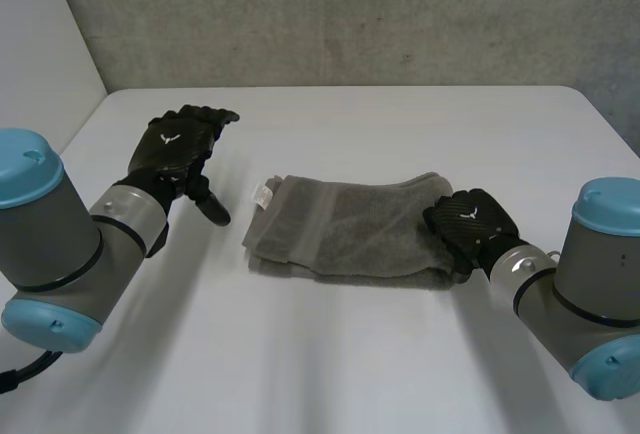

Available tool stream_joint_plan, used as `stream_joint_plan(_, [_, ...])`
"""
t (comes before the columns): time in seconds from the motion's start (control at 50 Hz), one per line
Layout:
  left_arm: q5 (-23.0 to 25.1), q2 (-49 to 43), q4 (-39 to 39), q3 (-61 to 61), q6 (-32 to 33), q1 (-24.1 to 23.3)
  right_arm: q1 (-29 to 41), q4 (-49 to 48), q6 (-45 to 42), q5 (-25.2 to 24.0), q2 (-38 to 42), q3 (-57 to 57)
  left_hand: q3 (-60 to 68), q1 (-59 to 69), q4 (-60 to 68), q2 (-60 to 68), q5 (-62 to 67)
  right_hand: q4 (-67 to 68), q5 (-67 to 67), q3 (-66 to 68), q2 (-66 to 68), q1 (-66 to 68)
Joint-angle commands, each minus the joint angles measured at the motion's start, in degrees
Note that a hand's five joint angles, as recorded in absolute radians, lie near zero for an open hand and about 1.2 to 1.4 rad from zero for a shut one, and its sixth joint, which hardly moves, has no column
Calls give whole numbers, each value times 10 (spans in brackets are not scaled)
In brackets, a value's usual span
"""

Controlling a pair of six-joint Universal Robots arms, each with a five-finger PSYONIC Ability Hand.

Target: Fold the towel.

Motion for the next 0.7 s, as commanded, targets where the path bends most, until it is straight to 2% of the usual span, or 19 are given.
stream_joint_plan(0.02, [0, 0, 1, -4, 0, -1, 0, -15, 18, -5, -3, 11, -35, -51, -51, -48, -123, -31, -20, -33, -34, -34])
stream_joint_plan(0.14, [0, 1, 1, -5, 0, 0, 1, -19, 30, -5, 1, 11, -35, -51, -51, -48, -123, 14, 26, 13, 11, 12])
stream_joint_plan(0.18, [0, 1, 1, -7, 0, 0, -1, -19, 28, -4, 4, 6, -35, -51, -51, -48, -123, 240, 252, 239, 237, 238])
stream_joint_plan(0.2, [0, 1, 1, -7, 0, 0, -1, -19, 28, -4, 4, 6, -35, -51, -51, -48, -123, 241, 253, 240, 238, 239])
stream_joint_plan(0.22, [0, 1, 1, -7, 0, 0, -3, -18, 27, -3, 4, 3, -35, -51, -51, -48, -123, 401, 413, 400, 398, 399])
stream_joint_plan(0.24, [0, 1, 1, -7, 0, 0, -3, -18, 27, -3, 4, 3, -35, -51, -51, -48, -123, 403, 414, 401, 400, 400])
stream_joint_plan(0.26, [0, 1, 1, -7, 0, 0, -4, -13, 27, 2, 4, 0, -35, -51, -51, -48, -123, 467, 479, 466, 464, 465])
stream_joint_plan(0.36, [-1, 2, 0, -8, 0, 0, -34, 6, 15, 5, -10, -1, -35, -51, -51, -48, -123, 468, 479, 466, 465, 465])
stream_joint_plan(0.4, [-2, 4, 0, -9, 0, 0, -59, 65, -27, 3, -38, 1, -35, -51, -51, -48, -123, 468, 479, 466, 465, 465])
stream_joint_plan(0.42, [-2, 4, 0, -9, 0, 0, -59, 65, -27, 3, -38, 1, -35, -51, -51, -48, -123, 468, 479, 466, 465, 465])
stream_joint_plan(0.48, [-2, 8, -1, -7, -1, 0, -89, 113, -105, 2, -60, 1, -35, -51, -51, -48, -123, 468, 479, 466, 465, 465])
stream_joint_plan(0.54, [-2, 10, -4, 0, -2, -1, -101, 119, -186, 2, -66, -7, -35, -51, -51, -48, -123, 468, 479, 466, 465, 465])
stream_joint_plan(0.56, [-1, 11, -5, 3, -2, -2, -96, 111, -217, 2, -71, -17, -35, -51, -51, -48, -123, 468, 479, 466, 465, 465])
stream_joint_plan(0.62, [-1, 14, -5, 8, -2, -4, -75, 106, -234, 3, -78, -33, -35, -51, -51, -48, -123, 468, 479, 466, 465, 465])
stream_joint_plan(0.66, [-3, 14, -7, 20, -2, -14, 10, 100, -240, -5, -76, -75, -35, -51, -51, -48, -123, 468, 479, 466, 465, 465])
stream_joint_plan(0.68, [-3, 14, -7, 20, -2, -14, 10, 100, -240, -5, -76, -75, -35, -51, -51, -48, -123, 468, 479, 466, 465, 465])
stream_joint_plan(0.7, [-4, 14, -8, 25, -3, -17, 48, 97, -240, -5, -69, -95, -35, -51, -51, -48, -123, 468, 479, 466, 465, 465])
